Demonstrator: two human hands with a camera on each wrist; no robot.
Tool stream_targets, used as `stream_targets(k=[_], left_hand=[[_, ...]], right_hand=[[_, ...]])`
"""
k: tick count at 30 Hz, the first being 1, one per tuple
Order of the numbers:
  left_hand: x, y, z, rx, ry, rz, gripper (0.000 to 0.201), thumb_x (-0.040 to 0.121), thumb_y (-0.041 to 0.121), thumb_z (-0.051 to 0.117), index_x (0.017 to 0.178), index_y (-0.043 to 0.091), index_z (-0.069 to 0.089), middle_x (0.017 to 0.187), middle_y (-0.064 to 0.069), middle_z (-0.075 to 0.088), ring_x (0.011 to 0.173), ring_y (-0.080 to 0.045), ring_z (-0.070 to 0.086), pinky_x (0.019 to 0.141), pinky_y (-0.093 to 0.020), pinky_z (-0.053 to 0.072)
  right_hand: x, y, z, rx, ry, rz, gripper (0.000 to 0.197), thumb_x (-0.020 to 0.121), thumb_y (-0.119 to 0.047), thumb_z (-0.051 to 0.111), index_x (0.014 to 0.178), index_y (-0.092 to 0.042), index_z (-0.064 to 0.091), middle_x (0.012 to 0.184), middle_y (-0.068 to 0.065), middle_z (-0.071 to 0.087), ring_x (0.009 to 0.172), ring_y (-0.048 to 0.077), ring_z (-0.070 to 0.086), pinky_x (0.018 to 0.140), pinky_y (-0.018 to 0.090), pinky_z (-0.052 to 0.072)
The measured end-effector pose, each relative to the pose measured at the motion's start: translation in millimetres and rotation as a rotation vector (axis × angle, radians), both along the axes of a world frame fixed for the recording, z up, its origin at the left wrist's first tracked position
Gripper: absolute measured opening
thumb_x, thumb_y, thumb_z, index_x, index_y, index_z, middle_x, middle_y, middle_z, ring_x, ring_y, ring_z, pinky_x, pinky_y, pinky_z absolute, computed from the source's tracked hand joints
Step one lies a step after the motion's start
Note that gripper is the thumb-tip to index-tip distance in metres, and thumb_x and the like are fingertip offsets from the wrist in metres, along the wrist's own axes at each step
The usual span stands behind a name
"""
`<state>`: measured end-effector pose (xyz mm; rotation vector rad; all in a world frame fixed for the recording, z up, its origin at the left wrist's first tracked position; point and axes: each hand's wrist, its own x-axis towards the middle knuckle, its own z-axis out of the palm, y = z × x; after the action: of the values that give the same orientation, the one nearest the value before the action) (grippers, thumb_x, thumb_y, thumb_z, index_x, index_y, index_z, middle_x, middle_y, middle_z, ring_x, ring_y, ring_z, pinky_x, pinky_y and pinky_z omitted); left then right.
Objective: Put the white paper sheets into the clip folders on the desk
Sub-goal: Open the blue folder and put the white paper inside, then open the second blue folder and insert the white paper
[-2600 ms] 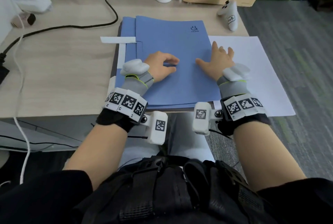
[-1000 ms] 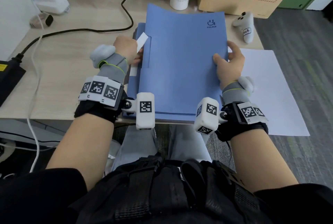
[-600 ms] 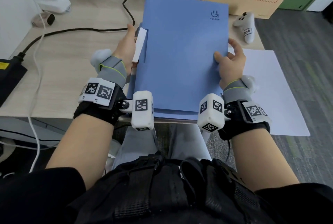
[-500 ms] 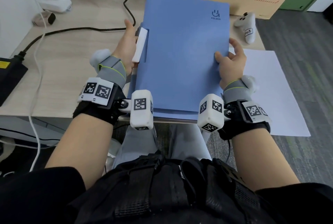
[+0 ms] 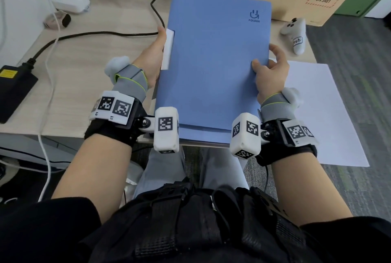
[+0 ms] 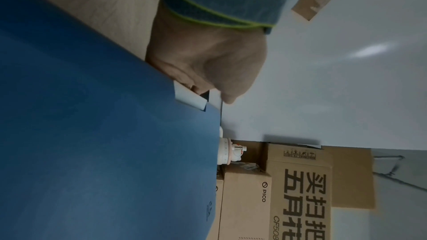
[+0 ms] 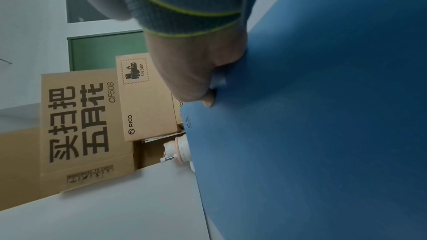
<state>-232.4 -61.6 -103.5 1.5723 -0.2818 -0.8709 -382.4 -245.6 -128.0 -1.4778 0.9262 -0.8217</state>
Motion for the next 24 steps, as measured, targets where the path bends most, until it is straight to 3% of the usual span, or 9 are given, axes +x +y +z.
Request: stream_targets(k=[4, 6, 9, 12, 14, 16, 20, 24], left_hand=[[12, 10, -10, 0.219, -0.107, 0.118, 0.032, 0.096, 0.038, 0.038, 0.103, 0.016, 0.06, 0.088, 0.002, 0.06, 0.073, -0.017, 0.056, 0.06, -0.022, 0.046], [19, 16, -15, 0.3, -0.177, 0.135, 0.022, 0.082, 0.03, 0.046, 0.091, 0.012, 0.055, 0.084, -0.005, 0.052, 0.076, -0.023, 0.047, 0.064, -0.026, 0.04], [31, 29, -26, 0.336, -0.208, 0.186, 0.032, 0.057, 0.026, 0.042, 0.082, 0.011, 0.056, 0.086, -0.012, 0.05, 0.079, -0.022, 0.04, 0.071, -0.034, 0.032], [45, 43, -35, 0.314, -0.23, 0.304, 0.033, 0.053, 0.019, 0.042, 0.082, 0.014, 0.056, 0.083, -0.011, 0.048, 0.077, -0.02, 0.041, 0.069, -0.034, 0.034], [54, 51, -38, 0.324, -0.269, 0.346, 0.031, 0.054, 0.018, 0.041, 0.082, 0.017, 0.055, 0.081, -0.01, 0.048, 0.075, -0.019, 0.041, 0.068, -0.034, 0.034], [61, 58, -39, 0.331, -0.295, 0.374, 0.031, 0.055, 0.017, 0.04, 0.082, 0.018, 0.054, 0.081, -0.009, 0.048, 0.074, -0.019, 0.041, 0.067, -0.033, 0.034], [81, 74, -40, 0.381, -0.341, 0.432, 0.029, 0.057, 0.017, 0.037, 0.081, 0.023, 0.052, 0.082, -0.005, 0.049, 0.074, -0.021, 0.039, 0.066, -0.034, 0.035], [107, 92, -42, 0.387, -0.341, 0.477, 0.025, 0.058, 0.018, 0.038, 0.078, 0.025, 0.052, 0.086, -0.001, 0.052, 0.077, -0.02, 0.043, 0.07, -0.034, 0.039]], right_hand=[[14, 8, 0, 0.0, 0.045, -0.022, 0.051, 0.078, -0.004, 0.055, 0.127, -0.017, 0.049, 0.081, 0.009, 0.06, 0.074, 0.02, 0.058, 0.078, 0.035, 0.053], [23, 16, -2, 0.0, 0.085, -0.013, 0.052, 0.076, -0.007, 0.054, 0.127, -0.019, 0.05, 0.084, 0.008, 0.061, 0.077, 0.021, 0.06, 0.083, 0.039, 0.054], [39, 32, -3, -0.004, 0.163, 0.03, 0.057, 0.07, -0.017, 0.054, 0.126, -0.019, 0.051, 0.099, 0.006, 0.065, 0.081, 0.018, 0.063, 0.084, 0.036, 0.053], [56, 48, -2, -0.043, 0.219, 0.083, 0.063, 0.067, -0.02, 0.058, 0.129, -0.014, 0.051, 0.124, 0.008, 0.06, 0.107, 0.023, 0.061, 0.094, 0.033, 0.049], [69, 55, -1, -0.065, 0.264, 0.134, 0.062, 0.074, -0.015, 0.062, 0.134, -0.014, 0.047, 0.131, 0.006, 0.056, 0.116, 0.019, 0.056, 0.09, 0.019, 0.044], [82, 59, -3, -0.103, 0.303, 0.187, 0.059, 0.082, -0.009, 0.06, 0.139, -0.013, 0.042, 0.135, 0.003, 0.051, 0.12, 0.014, 0.05, 0.075, 0.004, 0.031], [104, 74, -3, -0.234, 0.36, 0.281, 0.062, 0.084, -0.012, 0.059, 0.142, -0.012, 0.036, 0.139, 0.006, 0.044, 0.126, 0.019, 0.046, 0.082, 0.008, 0.027], [134, 91, -3, -0.313, 0.413, 0.328, 0.062, 0.084, -0.011, 0.059, 0.141, -0.012, 0.036, 0.139, 0.007, 0.043, 0.124, 0.021, 0.047, 0.074, 0.006, 0.024]])
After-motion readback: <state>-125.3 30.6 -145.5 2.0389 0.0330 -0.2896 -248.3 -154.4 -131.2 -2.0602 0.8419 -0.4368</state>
